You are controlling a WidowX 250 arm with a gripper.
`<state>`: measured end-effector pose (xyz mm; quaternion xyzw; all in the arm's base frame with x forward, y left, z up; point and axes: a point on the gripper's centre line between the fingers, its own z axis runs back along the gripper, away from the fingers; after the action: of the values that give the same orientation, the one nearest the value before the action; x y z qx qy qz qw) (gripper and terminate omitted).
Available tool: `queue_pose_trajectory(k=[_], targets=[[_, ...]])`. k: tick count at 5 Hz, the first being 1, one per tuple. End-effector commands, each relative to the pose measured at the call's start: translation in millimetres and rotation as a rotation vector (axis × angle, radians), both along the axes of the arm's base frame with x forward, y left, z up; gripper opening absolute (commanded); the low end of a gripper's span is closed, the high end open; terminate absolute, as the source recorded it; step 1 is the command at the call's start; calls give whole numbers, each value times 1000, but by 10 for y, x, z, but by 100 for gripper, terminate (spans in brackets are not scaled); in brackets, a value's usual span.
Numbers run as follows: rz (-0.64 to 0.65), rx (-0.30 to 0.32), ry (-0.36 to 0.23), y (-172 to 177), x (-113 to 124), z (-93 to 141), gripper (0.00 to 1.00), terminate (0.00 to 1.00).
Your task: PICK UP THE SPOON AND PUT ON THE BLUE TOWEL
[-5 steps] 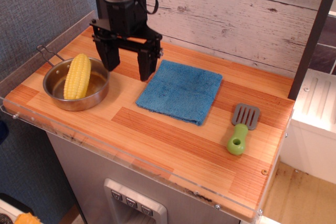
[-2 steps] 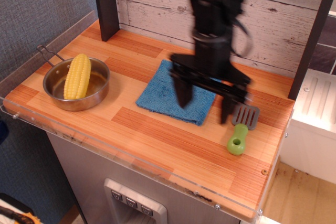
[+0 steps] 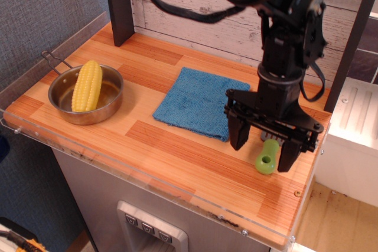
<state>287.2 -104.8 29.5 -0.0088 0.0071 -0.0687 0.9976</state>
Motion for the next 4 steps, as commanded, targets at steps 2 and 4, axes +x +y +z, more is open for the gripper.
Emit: queue_pose_trajectory(k=[2,4], targets=[[64,17,-21,232,139,-237,100,0],[-33,-91,-42,172,19,48,0,0]])
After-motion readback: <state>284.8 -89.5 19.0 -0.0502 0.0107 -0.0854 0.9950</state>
